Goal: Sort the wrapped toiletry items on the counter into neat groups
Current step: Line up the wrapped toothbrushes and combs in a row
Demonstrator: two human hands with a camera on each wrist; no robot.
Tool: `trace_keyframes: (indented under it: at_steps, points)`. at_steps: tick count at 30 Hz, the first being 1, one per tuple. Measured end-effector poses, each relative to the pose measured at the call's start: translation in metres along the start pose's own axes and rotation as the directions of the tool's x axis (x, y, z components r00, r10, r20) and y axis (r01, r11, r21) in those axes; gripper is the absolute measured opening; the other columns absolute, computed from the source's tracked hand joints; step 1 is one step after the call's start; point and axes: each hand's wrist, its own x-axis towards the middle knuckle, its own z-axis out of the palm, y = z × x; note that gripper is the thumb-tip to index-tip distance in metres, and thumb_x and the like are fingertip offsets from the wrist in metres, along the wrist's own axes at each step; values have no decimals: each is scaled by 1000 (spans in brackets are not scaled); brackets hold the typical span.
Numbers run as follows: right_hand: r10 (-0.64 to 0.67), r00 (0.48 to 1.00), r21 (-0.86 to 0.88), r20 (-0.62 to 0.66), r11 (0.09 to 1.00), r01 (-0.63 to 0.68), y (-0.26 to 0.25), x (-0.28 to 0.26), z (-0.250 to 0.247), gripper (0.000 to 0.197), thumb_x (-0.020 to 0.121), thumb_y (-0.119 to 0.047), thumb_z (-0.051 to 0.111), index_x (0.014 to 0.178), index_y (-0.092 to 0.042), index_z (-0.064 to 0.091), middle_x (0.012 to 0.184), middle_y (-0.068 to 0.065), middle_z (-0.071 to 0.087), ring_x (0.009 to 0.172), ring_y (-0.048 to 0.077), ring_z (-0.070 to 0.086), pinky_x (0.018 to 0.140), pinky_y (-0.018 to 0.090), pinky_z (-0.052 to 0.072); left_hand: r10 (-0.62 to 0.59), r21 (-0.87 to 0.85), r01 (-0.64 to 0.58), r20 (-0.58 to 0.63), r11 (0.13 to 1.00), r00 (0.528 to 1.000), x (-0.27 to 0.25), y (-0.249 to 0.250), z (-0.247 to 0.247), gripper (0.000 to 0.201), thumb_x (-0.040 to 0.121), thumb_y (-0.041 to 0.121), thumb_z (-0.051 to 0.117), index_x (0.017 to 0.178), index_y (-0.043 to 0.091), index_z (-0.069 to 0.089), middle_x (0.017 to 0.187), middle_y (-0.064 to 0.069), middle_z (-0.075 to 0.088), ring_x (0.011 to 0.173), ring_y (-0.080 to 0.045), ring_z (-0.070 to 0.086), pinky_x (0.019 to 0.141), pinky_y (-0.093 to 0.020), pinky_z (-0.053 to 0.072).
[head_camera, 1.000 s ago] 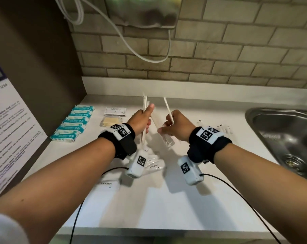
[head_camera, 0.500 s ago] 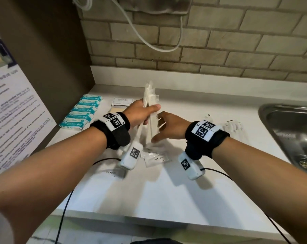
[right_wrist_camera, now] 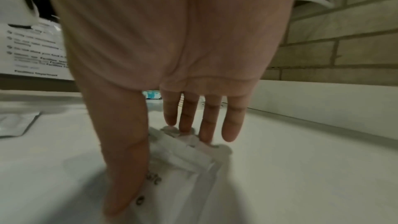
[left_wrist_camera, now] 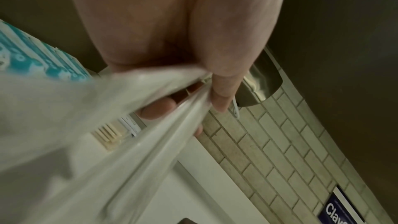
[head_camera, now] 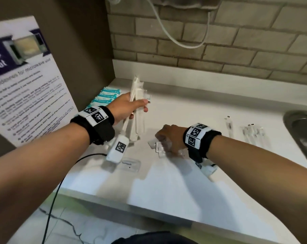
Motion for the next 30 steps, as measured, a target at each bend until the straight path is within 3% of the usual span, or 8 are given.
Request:
trace_keyframes:
  at_steps: [4,8,10,12,17,21,25,30]
  points:
    - [26,999,-75,47,997,-22,-6,12,-3,48,85,-14,65,129,-11,46,130,9,54,115,29,56,82,30,41,12,11,-12,-19,1000,1000,-4,-7,-12,24,94,30,58,113,15,61,96,-3,74,74,-7,62,56,-21,43]
    - [7,994,-131,107,991,8,-10,14,-6,62,86,-17,66,143,-15,42,140,4,51,126,25,51,99,30,41,33,34,-32,-37,999,999,-3,-10,-25,23,94,28,59,110,12,62,94,-3,74,63,-3,58,51,-19,41]
    - [6,996,-86,92,996,2,-15,15,-9,37,85,-13,67,119,-19,57,123,5,57,112,24,55,90,29,43,40,40,-38,-43,998,998,-3,-11,-33,24,94,28,59,111,11,62,95,-4,73,62,-2,58,50,-18,42]
    - [-8,999,-10,46,1000,8,-23,15,-14,19,84,-10,66,93,-19,52,104,0,54,93,21,52,76,28,40,40,38,-39,-46,999,998,-2,-11,-41,25,94,29,59,113,12,60,95,-3,74,65,-3,60,51,-19,43]
    - [-105,994,277,41,957,89,-70,11,-22,29,77,-18,77,97,-18,56,83,-5,64,68,13,59,60,24,50,64,19,-63,-59,998,996,-1,-9,-52,17,95,26,58,109,17,58,98,-8,73,79,-16,60,52,-22,41]
    - [-133,987,249,91,963,106,-98,17,-3,47,76,-21,80,116,-9,58,102,2,66,84,19,59,59,23,44,59,24,-58,-39,998,998,0,-13,-56,21,95,26,58,112,16,57,96,-4,74,78,-12,64,55,-21,43]
    - [-106,992,215,63,972,90,-107,25,6,44,77,-25,78,114,-11,61,109,2,67,91,20,59,69,27,45,46,42,-45,-10,998,999,1,-21,-62,25,94,28,58,115,14,58,96,-3,75,71,-4,66,53,-18,44]
    - [-81,993,205,88,977,61,-110,41,3,38,75,-21,78,108,-11,63,99,1,66,85,18,56,62,24,44,64,46,-64,-2,997,998,2,-28,-72,18,94,28,58,109,17,59,93,-1,74,78,-10,65,58,-22,45]
